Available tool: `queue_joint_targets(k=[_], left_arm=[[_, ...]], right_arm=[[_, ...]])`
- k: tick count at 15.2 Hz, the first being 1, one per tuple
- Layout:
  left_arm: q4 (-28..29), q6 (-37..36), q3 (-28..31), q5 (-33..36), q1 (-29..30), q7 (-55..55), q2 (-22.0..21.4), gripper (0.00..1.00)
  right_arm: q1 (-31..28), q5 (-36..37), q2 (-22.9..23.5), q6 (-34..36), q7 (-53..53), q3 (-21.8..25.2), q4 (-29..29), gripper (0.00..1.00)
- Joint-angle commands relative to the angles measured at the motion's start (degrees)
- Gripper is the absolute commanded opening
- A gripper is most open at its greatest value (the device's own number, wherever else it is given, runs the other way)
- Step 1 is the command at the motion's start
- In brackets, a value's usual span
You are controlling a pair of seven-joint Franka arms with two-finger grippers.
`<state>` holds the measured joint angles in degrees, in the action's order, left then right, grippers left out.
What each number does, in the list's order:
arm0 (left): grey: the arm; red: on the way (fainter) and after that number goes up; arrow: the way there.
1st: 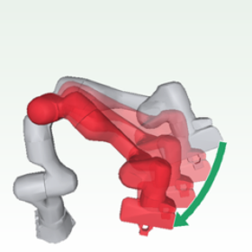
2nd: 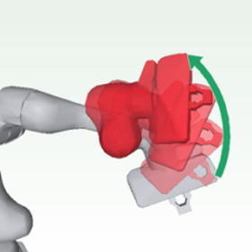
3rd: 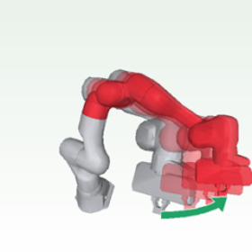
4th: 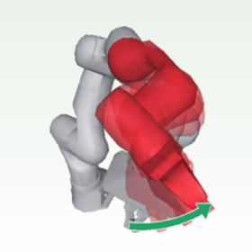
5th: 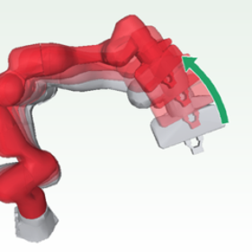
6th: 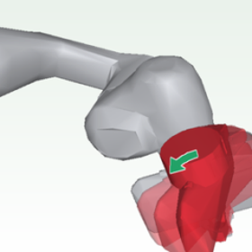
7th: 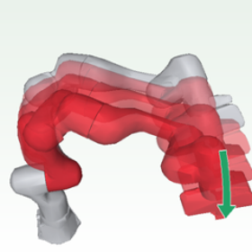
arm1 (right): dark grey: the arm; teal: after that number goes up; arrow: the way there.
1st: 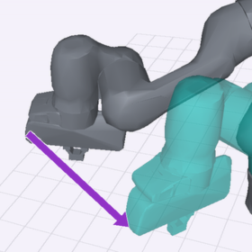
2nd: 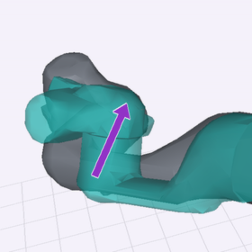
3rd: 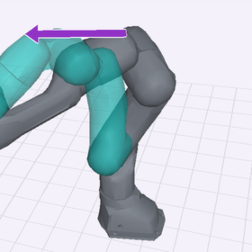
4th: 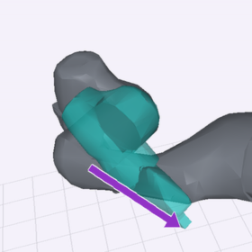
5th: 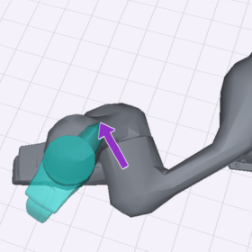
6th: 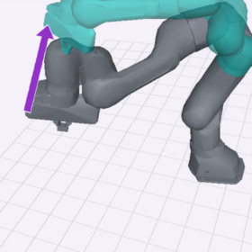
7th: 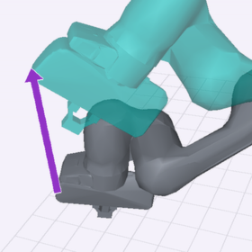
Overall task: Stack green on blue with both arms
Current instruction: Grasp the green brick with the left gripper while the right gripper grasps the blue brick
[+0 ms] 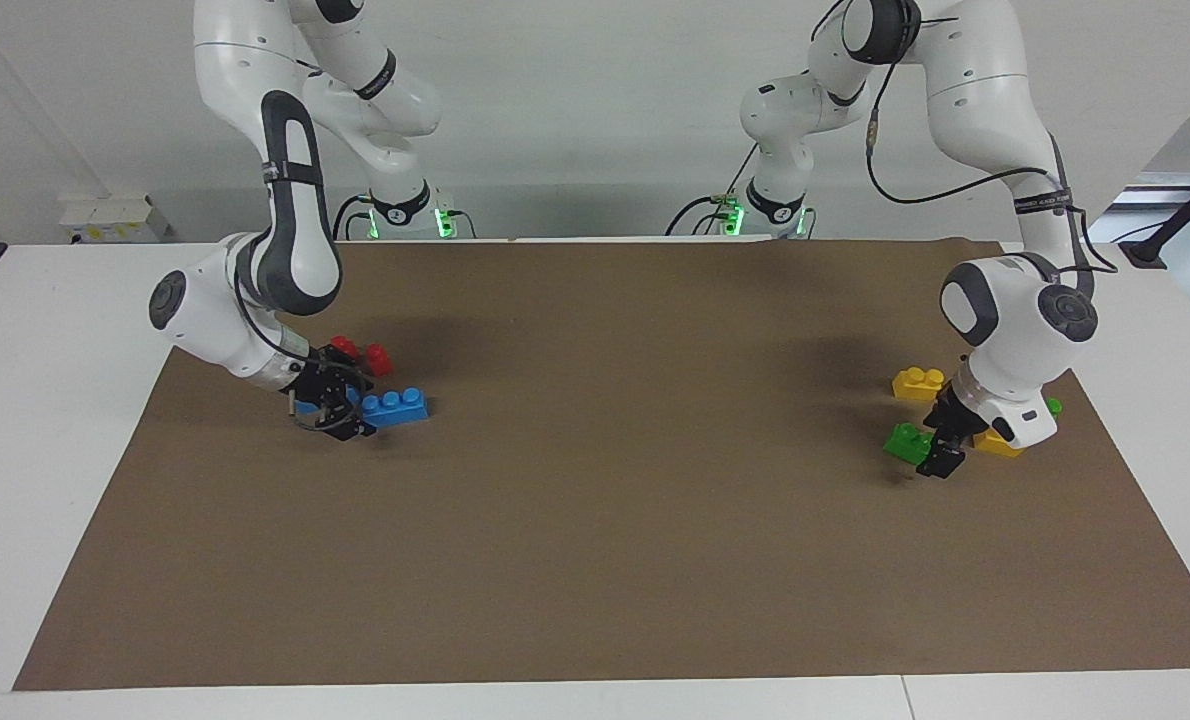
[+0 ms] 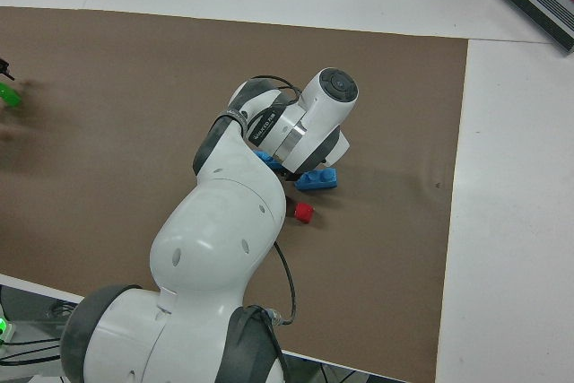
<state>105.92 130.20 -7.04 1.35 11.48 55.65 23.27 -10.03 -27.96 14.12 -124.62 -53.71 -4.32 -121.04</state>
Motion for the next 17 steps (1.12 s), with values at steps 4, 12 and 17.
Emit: queue_joint_targets(k=[4, 12, 17], left_arm=[[1.0, 2.0, -0.1, 1.4, 0.0, 1.8, -0.2, 0.79], [1.6, 3.6, -0.2, 1.5, 0.1, 1.5, -0.3, 0.00], [-0.4, -0.3, -0.2, 1.4, -0.9, 1.7, -0.6, 0.00]], right_arm=[[0.0, -3.0, -0.1, -1.8, 1.5, -0.3, -1.0, 0.79], [0.0, -3.3, -0.1, -1.8, 0.3, -0.3, -0.9, 0.27], [0.0, -4.9, 0.2, -0.4, -0.3, -0.3, 1.1, 0.00]])
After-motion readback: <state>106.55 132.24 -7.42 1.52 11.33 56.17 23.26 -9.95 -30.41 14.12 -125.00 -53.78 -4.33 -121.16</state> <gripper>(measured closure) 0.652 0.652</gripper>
